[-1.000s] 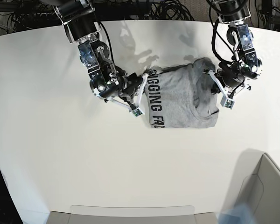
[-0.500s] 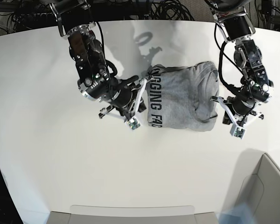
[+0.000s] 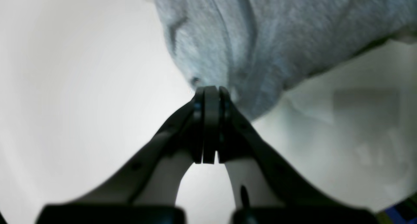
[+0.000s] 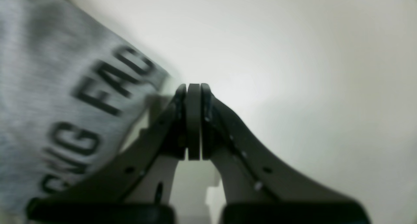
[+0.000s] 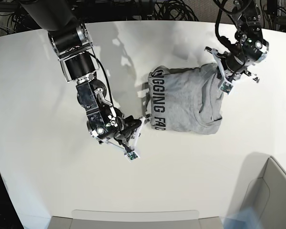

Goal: Fold the T-shirt properly
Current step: 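Tuck and square the bundle edges with both grippers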

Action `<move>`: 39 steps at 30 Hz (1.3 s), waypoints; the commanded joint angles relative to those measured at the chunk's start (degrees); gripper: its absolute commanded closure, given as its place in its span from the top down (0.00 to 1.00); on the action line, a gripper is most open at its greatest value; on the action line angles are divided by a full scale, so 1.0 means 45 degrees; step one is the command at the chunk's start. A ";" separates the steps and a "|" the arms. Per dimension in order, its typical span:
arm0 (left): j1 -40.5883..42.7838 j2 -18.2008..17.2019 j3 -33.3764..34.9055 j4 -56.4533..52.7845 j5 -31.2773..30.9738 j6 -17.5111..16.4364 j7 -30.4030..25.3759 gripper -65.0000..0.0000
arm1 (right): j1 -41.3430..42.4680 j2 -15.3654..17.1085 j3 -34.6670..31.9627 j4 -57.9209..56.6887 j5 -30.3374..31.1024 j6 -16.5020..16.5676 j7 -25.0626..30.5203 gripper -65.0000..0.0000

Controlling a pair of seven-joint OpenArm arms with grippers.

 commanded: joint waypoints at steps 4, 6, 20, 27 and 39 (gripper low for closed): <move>0.0559 -0.0170 0.1589 0.0031 -0.0118 0.0012 -0.0626 0.00 | 0.0454 -0.0300 0.0022 -0.0910 0.0090 0.0017 0.0842 0.00; 0.0559 -0.0268 0.2214 0.0050 -0.0118 0.0012 -0.0626 0.00 | 0.0454 -0.0300 0.0002 -0.1183 0.0090 0.0017 0.0861 0.00; -0.2039 -0.0756 0.3523 -0.5127 0.2363 0.0012 -0.1740 0.00 | -0.0777 -0.0320 -0.2518 -0.1007 0.0110 0.0017 0.0725 0.00; -0.4716 -0.0698 0.0456 -0.7412 0.3418 0.0012 -0.1740 0.00 | -0.1851 -0.0242 -0.3534 0.1337 0.0149 0.0154 -0.0975 0.00; -0.8057 -0.0678 -0.2767 -0.8409 0.3398 0.0012 -0.0314 0.00 | -0.3141 0.0090 -0.3807 0.5830 0.0110 0.0037 -0.1502 0.00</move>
